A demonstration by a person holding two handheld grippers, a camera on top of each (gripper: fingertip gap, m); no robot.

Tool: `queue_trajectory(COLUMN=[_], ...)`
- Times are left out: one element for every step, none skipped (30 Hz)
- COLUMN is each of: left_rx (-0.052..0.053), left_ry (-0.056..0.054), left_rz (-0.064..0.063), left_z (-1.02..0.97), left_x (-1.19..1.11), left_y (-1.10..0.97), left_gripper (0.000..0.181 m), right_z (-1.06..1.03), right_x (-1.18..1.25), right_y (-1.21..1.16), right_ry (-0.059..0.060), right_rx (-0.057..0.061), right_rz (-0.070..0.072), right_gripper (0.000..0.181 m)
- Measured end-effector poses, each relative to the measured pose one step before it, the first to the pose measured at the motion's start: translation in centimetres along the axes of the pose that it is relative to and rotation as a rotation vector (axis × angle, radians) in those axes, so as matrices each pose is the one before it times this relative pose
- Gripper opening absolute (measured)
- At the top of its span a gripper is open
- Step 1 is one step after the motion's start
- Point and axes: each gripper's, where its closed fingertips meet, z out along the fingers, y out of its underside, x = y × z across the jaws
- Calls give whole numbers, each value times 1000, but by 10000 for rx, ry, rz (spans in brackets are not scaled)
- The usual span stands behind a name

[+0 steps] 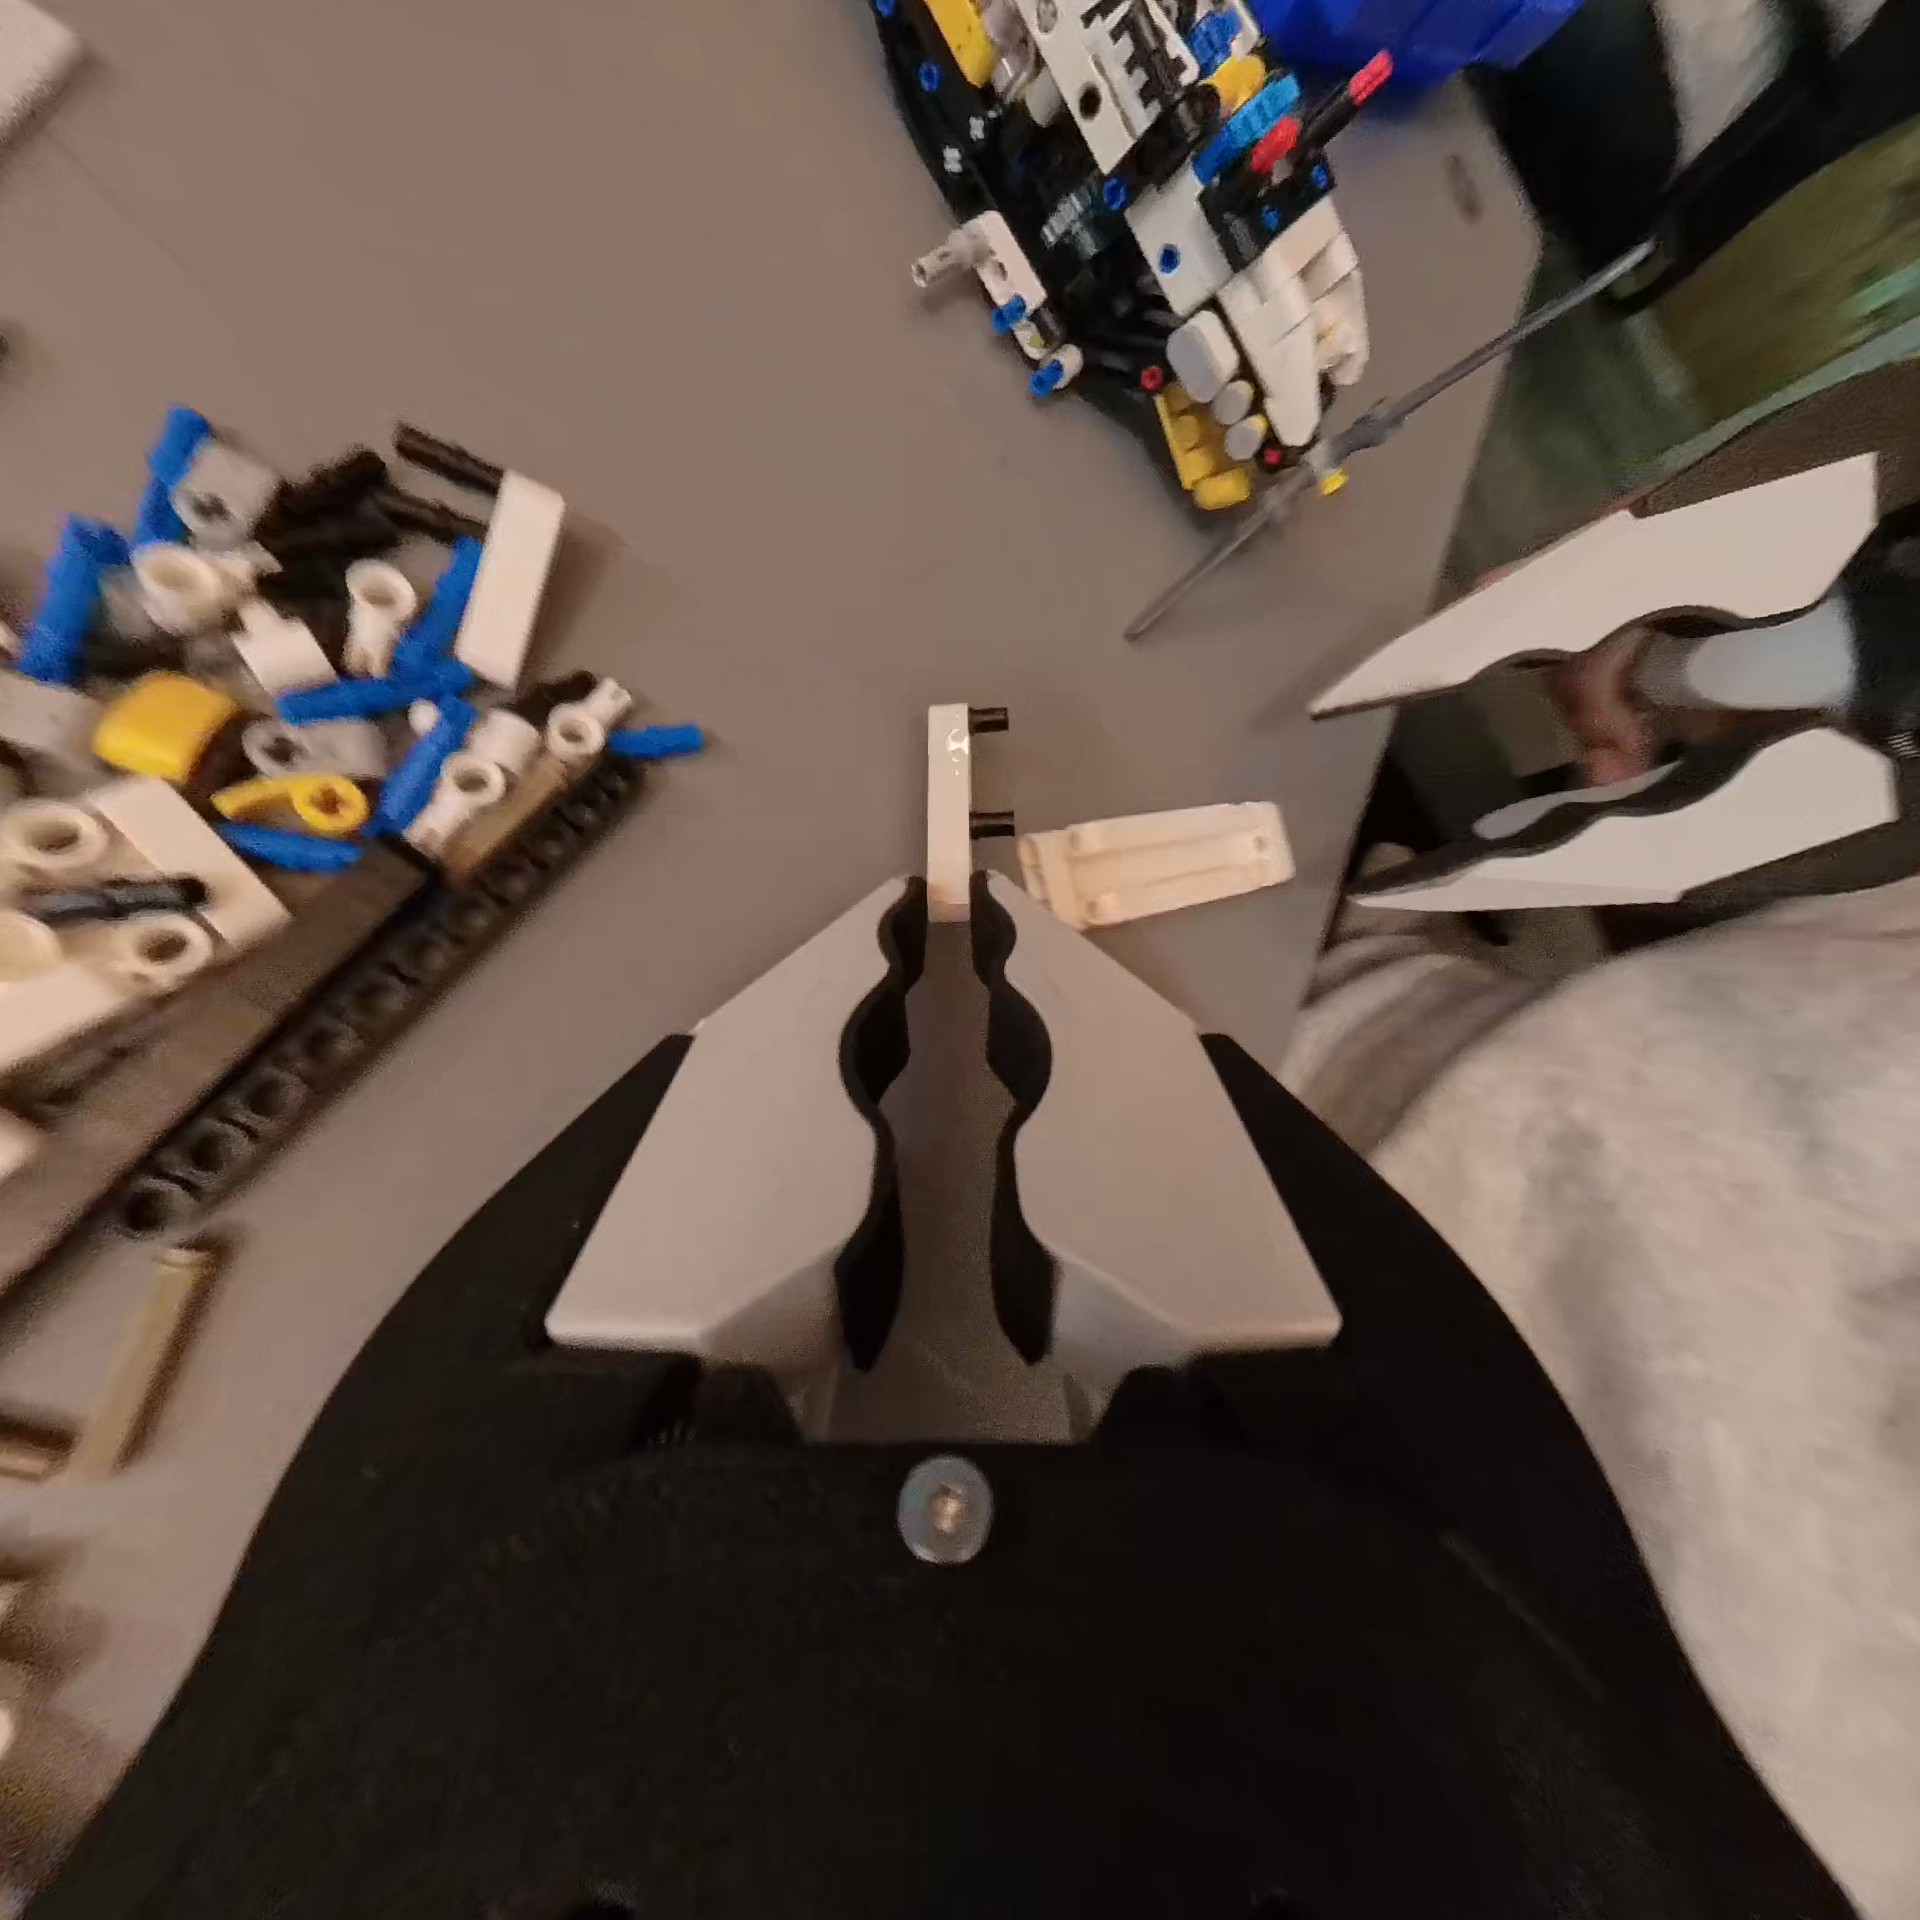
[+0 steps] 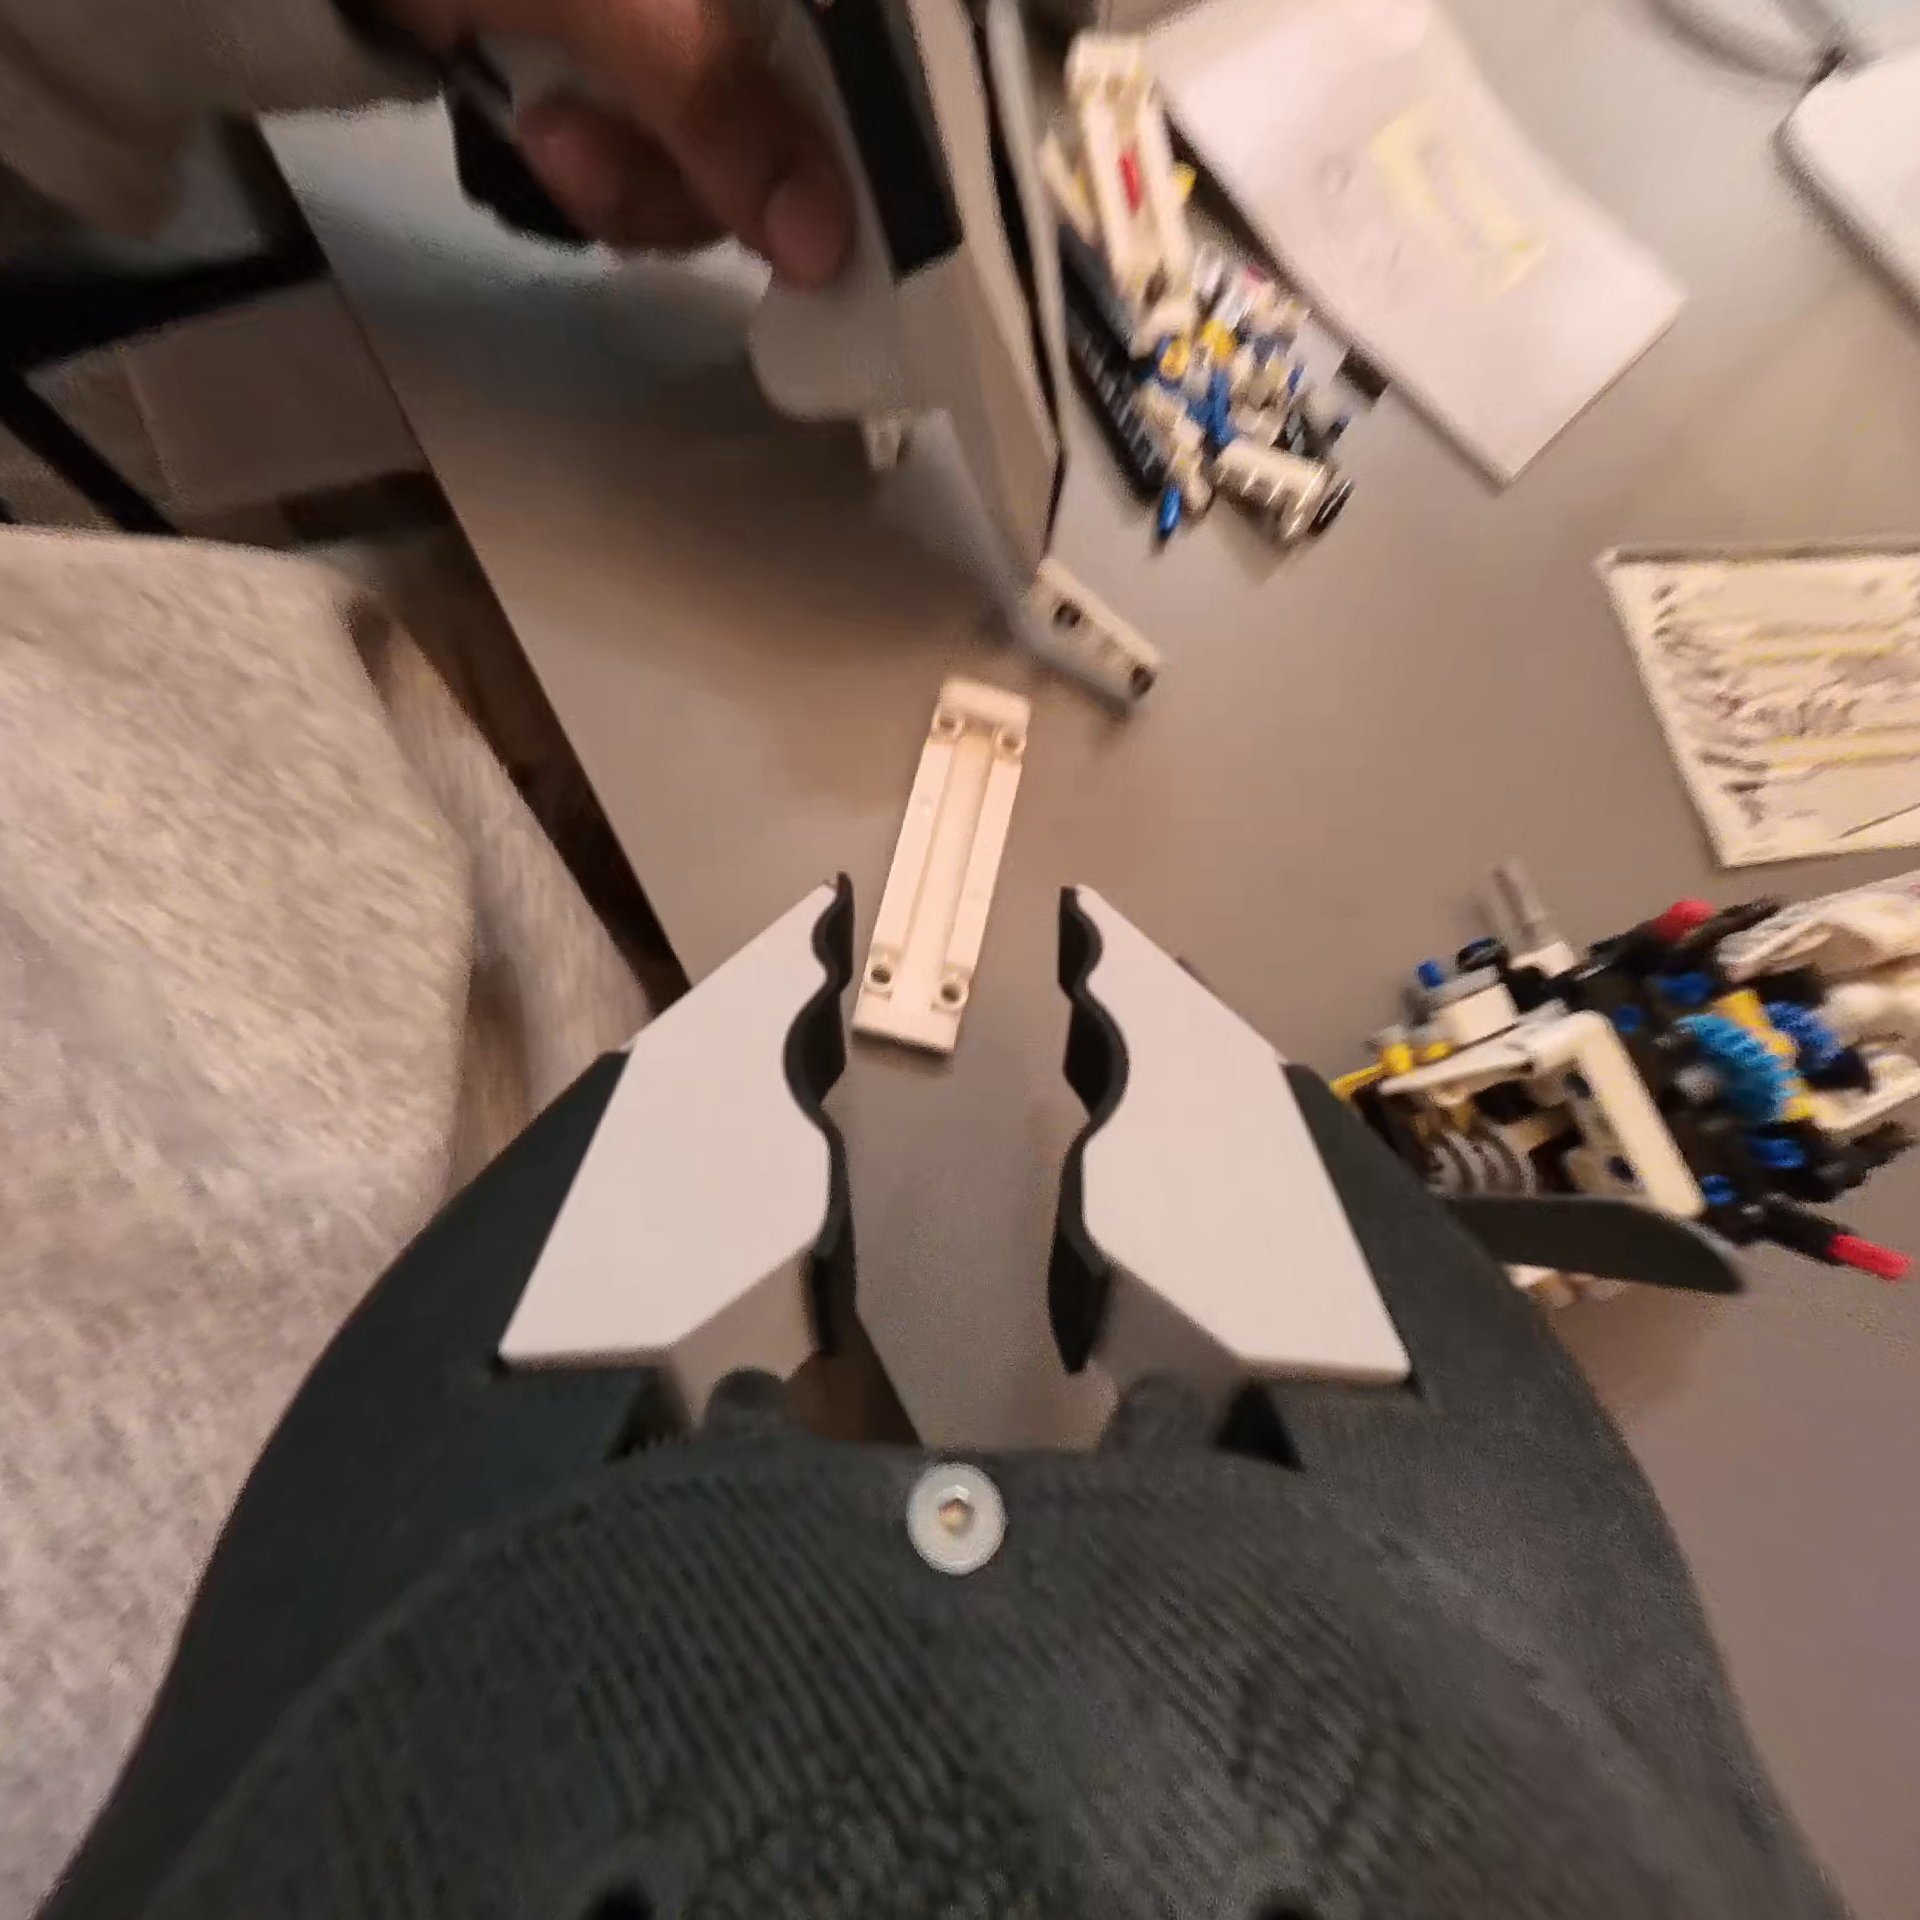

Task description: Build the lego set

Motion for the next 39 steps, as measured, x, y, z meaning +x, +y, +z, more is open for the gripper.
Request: queue_trajectory(left_rx=[-99,-142,-181,-112,-29,25,78,66,43,17,-3,-25,-121,-250,-357,-382,-273,-178,-114,-90,-72,-51,-45,-61,-102,-111,-96,-79,-35,-42,29,127,204,226,242,264,300,265,169], left_ry=[393,281,76,-135,-142,72,279,363,349,317,214,84,50,18,13,80,113,50,-10,4,65,109,115,137,158,147,18,-126,-171,-151,-130,-216,-246,-154,-108,-137,-157,-95,-29], left_rz=[-499,-377,-240,-149,-113,-112,-129,-91,-43,-14,-27,-50,-67,-89,-46,11,19,11,1,-12,-14,-21,-21,-15,-10,24,63,68,65,61,62,57,22,7,38,78,83,60,34], left_z=[-147,-134,-114,-101,-115,-100,-123,-108,-93,-110,-135,-152,-133,-113,-66,-22,-4,1,6,9,12,-3,-4,12,43,54,27,33,34,15,-43,-119,-198,-245,-283,-267,-222,-134,-30], left_x=[373,207,-47,-351,-347,-11,334,499,507,483,323,115,1,-92,-82,73,190,96,-16,-25,23,37,17,37,67,139,48,-104,-157,-114,-70,-192,-266,-153,-80,-99,-123,-18,81], left_y=[305,378,435,317,166,49,-51,-63,-49,4,43,117,314,554,792,877,744,554,424,330,265,193,153,144,183,135,97,26,-38,-12,-87,-224,-303,-308,-302,-304,-327,-239,-72], left_gripper=[6,6,7,7,7,6,6,6,6,6,6,6,6,6,6,6,6,6,6,6,6,6,6,6,6,6,6,6,6,6,7,8,9,14,20,24,26,26,26], right_z=[-246,-144,-22,81,172,241,294,341,355,347,314,310,333,350,389,434,462,465,448,411,373,357,350,351,333,300,255,200,128,37,-22,-44,-51,-49,-40,-47,-46,-40,-44], right_x=[220,142,25,-33,-68,-80,-79,-87,-142,-188,-142,-3,108,95,-49,-227,-364,-435,-505,-552,-527,-451,-366,-199,-70,13,19,-58,-9,157,34,42,96,45,-1,5,23,16,30], right_y=[-759,-561,-334,-128,20,49,-69,-274,-414,-564,-637,-547,-320,-137,-22,80,120,124,142,159,197,232,305,338,311,252,137,87,2,-27,40,80,105,116,101,45,29,-28,-47], right_ry=[102,31,-35,-67,-80,-89,-87,-102,-139,-164,-121,-44,18,-5,-92,-187,-251,-262,-286,-308,-283,-241,-194,-97,-27,21,26,-32,-22,58,-31,-32,-9,-33,-73,-71,-74,-77,-64], right_rx=[397,296,196,102,39,16,44,81,76,96,143,108,2,-59,-97,-124,-129,-115,-123,-135,-154,-174,-221,-245,-241,-206,-147,-111,-64,-45,-71,-89,-79,-76,-60,-30,-13,27,49], right_rz=[8,44,57,71,78,66,32,12,30,0,-88,-141,-117,-85,-53,-44,-72,-101,-115,-124,-146,-179,-207,-212,-207,-190,-161,-102,-19,30,29,55,82,129,185,254,290,291,251], right_gripper=[37,37,36,35,35,35,34,34,33,33,32,30,29,29,29,29,30,30,30,31,31,31,30,29,28,27,26,20,14,10,10,9,7,7,7,7,6,6,6])
